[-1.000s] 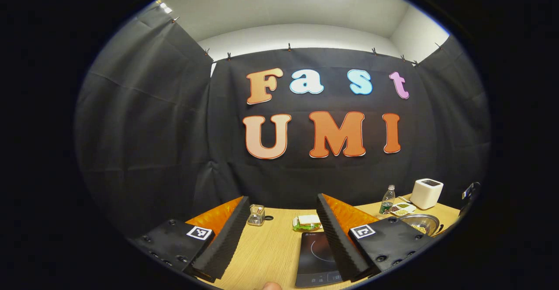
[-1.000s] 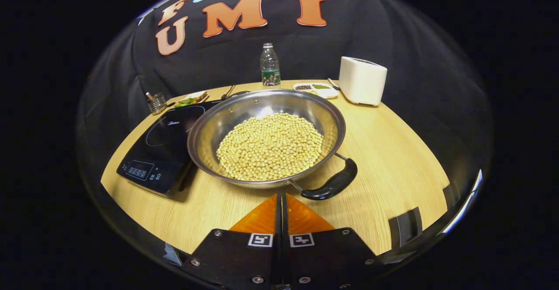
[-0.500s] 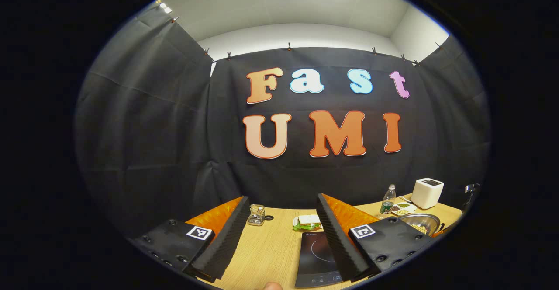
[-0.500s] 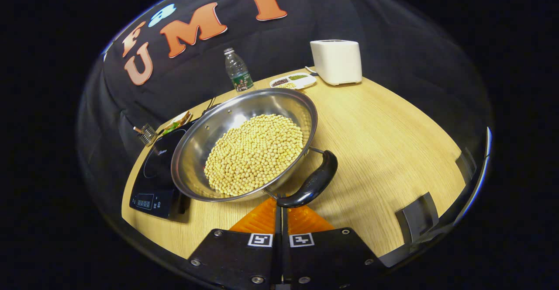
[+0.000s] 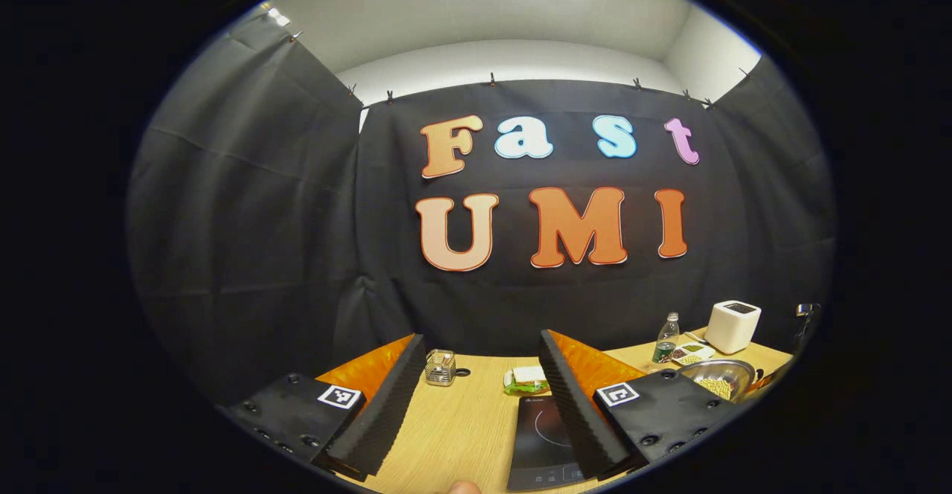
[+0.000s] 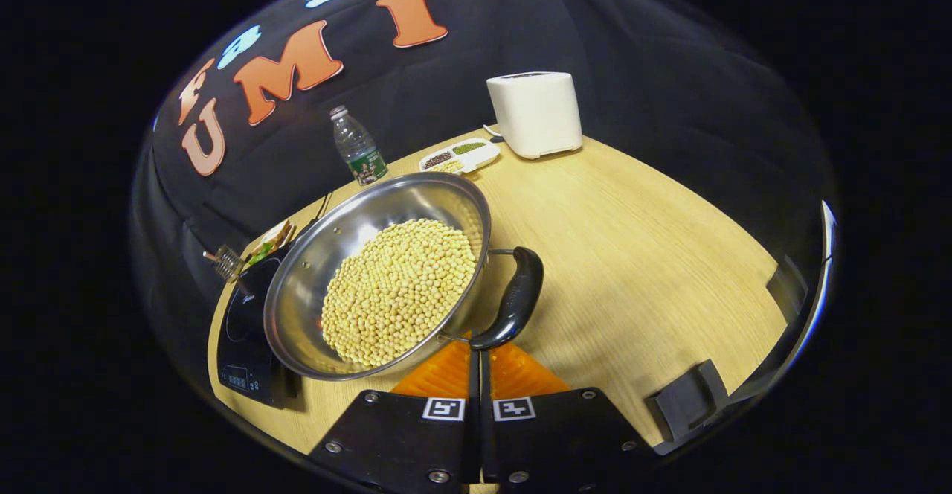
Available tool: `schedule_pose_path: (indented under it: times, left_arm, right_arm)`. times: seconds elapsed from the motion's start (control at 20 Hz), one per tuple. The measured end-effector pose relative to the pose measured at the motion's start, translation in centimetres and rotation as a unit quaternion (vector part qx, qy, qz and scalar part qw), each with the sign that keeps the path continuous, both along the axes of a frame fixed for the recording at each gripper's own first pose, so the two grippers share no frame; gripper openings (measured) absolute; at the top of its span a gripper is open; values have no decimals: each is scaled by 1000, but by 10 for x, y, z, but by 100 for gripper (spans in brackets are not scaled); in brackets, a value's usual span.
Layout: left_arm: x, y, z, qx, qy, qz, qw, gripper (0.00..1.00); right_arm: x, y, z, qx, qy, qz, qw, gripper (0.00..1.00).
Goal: First push the handle of the pot to place it horizontally, then grasp the pot with both hands and set it on the induction cooktop.
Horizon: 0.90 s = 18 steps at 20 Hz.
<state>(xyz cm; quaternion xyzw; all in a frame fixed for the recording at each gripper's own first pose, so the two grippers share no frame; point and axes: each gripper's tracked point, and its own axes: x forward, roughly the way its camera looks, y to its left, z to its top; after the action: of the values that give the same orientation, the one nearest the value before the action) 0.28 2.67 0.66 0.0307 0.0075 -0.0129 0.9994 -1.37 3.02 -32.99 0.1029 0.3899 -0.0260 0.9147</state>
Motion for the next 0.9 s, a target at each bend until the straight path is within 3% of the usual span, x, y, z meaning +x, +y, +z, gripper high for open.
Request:
schedule_pose_path:
  times: [0.9]
  left_arm:
    - [19,-18,-24,1,22,0,1000,100]
  right_arm:
    - [77,-47,0,-46,-18,-29,998,0]
